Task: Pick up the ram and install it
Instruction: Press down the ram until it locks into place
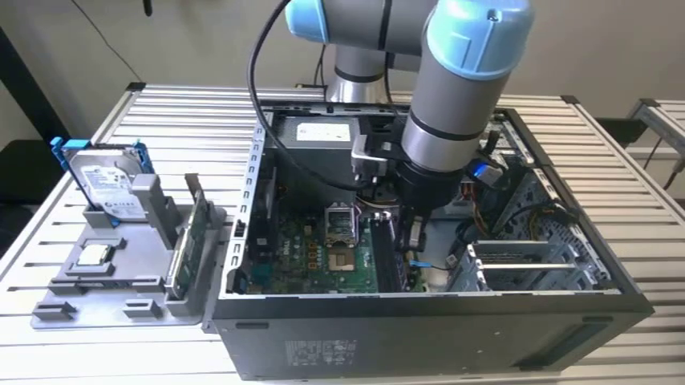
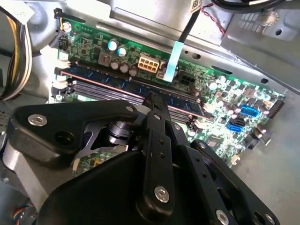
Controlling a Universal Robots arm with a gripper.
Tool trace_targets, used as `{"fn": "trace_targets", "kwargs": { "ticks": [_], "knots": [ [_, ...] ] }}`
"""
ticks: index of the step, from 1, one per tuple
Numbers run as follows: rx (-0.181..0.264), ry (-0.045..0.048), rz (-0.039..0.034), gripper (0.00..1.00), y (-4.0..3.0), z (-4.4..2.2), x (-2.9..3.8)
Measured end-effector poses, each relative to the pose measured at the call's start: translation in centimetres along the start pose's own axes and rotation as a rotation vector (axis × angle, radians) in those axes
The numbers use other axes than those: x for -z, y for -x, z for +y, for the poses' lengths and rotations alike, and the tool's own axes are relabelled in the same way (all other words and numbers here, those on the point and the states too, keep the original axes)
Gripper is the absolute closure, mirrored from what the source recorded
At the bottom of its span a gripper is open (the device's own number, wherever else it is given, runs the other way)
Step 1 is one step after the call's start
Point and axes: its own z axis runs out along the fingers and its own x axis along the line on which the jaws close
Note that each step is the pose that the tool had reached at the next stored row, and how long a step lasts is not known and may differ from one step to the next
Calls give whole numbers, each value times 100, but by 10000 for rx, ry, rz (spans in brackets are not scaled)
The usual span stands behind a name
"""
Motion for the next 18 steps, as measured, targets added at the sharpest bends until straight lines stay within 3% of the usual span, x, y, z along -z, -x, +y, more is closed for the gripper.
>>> {"fn": "trace_targets", "kwargs": {
  "ticks": [18],
  "knots": [
    [70,20,17,89,1,-11,-86]
  ]
}}
